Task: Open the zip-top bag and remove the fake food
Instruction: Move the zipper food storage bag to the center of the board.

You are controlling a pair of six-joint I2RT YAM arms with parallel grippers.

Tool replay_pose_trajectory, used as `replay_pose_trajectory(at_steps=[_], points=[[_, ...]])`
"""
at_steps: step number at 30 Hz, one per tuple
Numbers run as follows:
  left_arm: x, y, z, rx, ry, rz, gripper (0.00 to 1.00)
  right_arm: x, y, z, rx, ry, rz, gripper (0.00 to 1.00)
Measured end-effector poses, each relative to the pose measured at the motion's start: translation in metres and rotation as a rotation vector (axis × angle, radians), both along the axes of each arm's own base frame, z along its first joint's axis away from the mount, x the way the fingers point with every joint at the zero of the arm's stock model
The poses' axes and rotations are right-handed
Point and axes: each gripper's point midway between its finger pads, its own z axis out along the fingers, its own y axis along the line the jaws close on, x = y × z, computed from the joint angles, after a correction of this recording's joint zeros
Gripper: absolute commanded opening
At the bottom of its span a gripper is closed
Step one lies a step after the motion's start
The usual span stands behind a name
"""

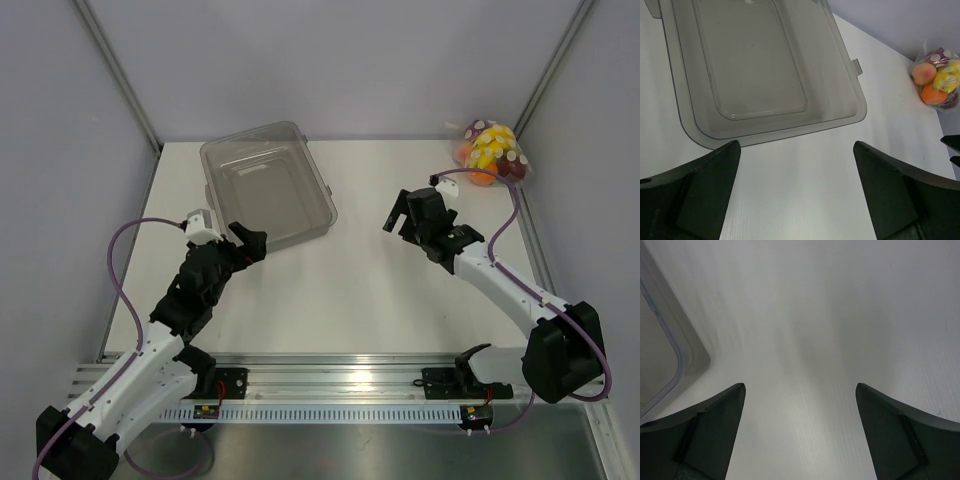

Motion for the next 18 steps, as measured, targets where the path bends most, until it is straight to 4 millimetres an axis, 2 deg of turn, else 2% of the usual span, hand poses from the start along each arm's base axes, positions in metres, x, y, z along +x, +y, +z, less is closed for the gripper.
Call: replay_pose_trajectory(at_steps=[9,15,18], points=[[0.0,0.0,0.0,0.0,0.0,0.0,0.99,-0.006,0.007,0.01,0.057,-0.039,0.035,0.99],[0.0,0.0,0.001,-0.001,-0.002,-0.001,0.99,-0.013,-0.004,0.032,0.082,-0.158,0.01,1.0],[0.0,-0.001,0.003,-0.003,-0.004,-0.003,0.99,-0.018,-0.014,0.031,0.082,-0.228,-0.011,0.99]])
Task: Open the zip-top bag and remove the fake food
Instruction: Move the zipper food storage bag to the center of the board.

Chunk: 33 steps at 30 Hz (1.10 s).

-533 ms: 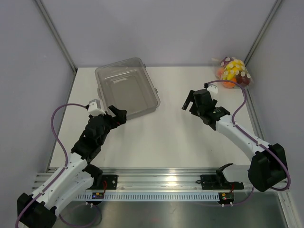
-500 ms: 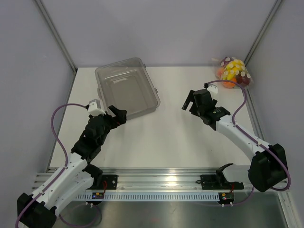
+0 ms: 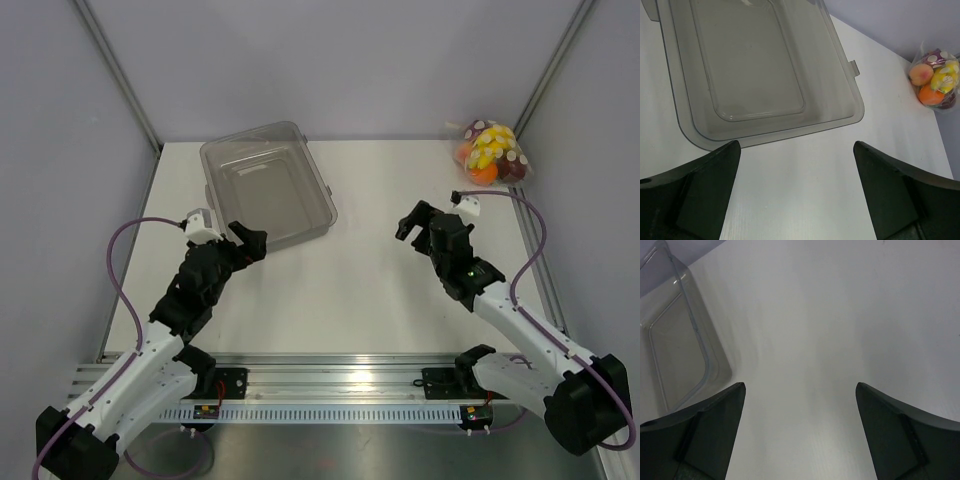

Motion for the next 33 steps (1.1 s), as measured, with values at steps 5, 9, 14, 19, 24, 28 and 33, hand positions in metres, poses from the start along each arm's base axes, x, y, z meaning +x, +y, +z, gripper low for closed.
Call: replay_pose_trajectory(at_steps=[5,9,14,19,24,28,33], points=[[0.0,-0.001,-0.002,0.002,0.007,-0.006,0.99,-0.003,-0.023,-0.01,-0.056,-0.02,-0.089,0.99],[0.001,-0.003,-0.004,0.004,0.015,-0.012,0.99,0.009,-0.042,-0.014,-0.075,-0.001,-0.169,0.95],[0.001,-0.002,-0.003,0.005,0.014,-0.01,0.99,0.04,-0.087,-0.031,-0.023,0.083,-0.305,0.97],[0.002,0.003,-0.003,0.018,0.015,0.018,0.99,0.059,-0.102,-0.053,-0.008,0.147,-0.368,0.98],[0.004,0.003,-0.006,0.028,0.029,0.026,0.99,0.083,-0.109,-0.063,0.009,0.164,-0.408,0.97],[0.005,0.003,-0.009,0.032,0.037,0.029,0.99,0.106,-0.113,-0.055,0.01,0.117,-0.431,0.97],[0.009,0.001,0.0,-0.007,-0.002,0.034,0.99,0.132,-0.12,-0.035,-0.01,0.044,-0.46,0.97]])
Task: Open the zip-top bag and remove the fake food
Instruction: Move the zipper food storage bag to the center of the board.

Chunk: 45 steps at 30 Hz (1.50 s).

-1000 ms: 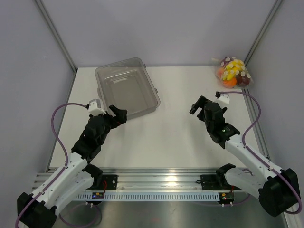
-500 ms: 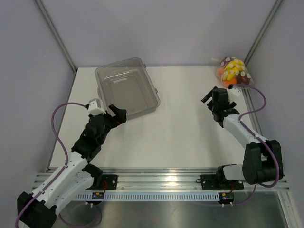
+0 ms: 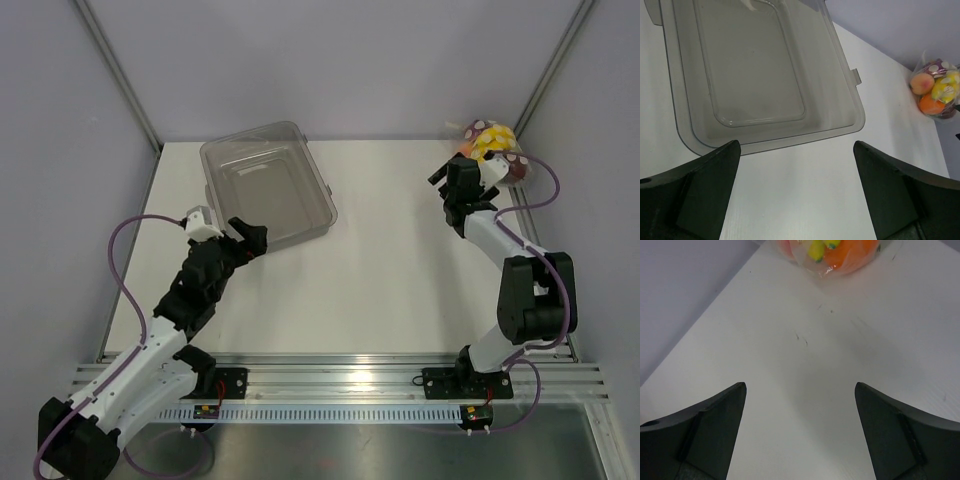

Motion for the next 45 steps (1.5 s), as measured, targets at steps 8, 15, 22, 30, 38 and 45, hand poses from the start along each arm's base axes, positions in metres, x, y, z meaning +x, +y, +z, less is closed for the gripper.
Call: replay_pose_trajectory(at_steps=[8,15,22,30,38,45], points=[[-0.003,0.0,-0.023,-0.108,0.002,0.034,0.99,0.03,-0.048,0.001,-0.015,-0.021,-0.111,0.96],[0.0,-0.003,-0.027,-0.128,0.012,0.039,0.99,0.043,-0.107,-0.018,0.005,0.004,-0.204,0.95],[0.003,-0.006,-0.034,-0.123,0.038,0.037,0.99,0.063,-0.112,-0.025,0.024,-0.012,-0.188,0.96],[0.003,-0.007,-0.028,-0.132,0.024,0.032,0.99,0.082,-0.114,-0.012,0.024,-0.082,-0.16,0.92],[0.003,-0.009,-0.02,-0.147,0.01,0.023,0.99,0.109,-0.124,-0.011,0.036,-0.123,-0.142,0.77],[0.001,-0.009,-0.008,-0.167,-0.021,0.015,0.99,0.121,-0.12,-0.023,0.055,-0.113,-0.106,0.74]])
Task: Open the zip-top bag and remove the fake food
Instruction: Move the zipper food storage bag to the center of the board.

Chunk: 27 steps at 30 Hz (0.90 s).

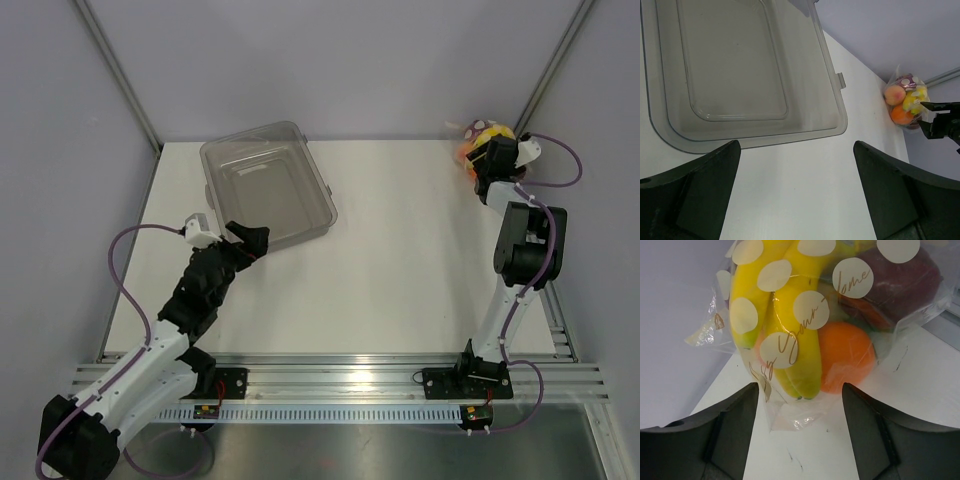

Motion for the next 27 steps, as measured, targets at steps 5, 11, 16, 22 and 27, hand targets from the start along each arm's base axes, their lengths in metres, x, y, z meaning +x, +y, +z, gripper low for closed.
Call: replay_pose_trajectory(at_steps=[5,11,16,22,27], points=[[0.0,-0.001,0.003,-0.005,-0.007,-0.004,0.99,0.002,0.002,-0.008,0.003,0.013,0.016,0.43],[-0.001,-0.002,0.003,-0.005,-0.004,-0.015,0.99,0.004,0.002,-0.009,-0.002,0.016,0.02,0.05],[-0.001,-0.003,0.003,-0.006,-0.002,-0.02,0.99,0.004,0.002,-0.009,0.001,0.014,0.02,0.0],[-0.001,-0.004,0.005,-0.008,-0.006,-0.021,0.99,0.003,0.006,-0.013,0.008,0.009,0.039,0.0],[-0.001,-0.006,0.009,-0.008,-0.007,-0.033,0.99,-0.014,0.018,-0.022,0.027,0.017,0.083,0.0]])
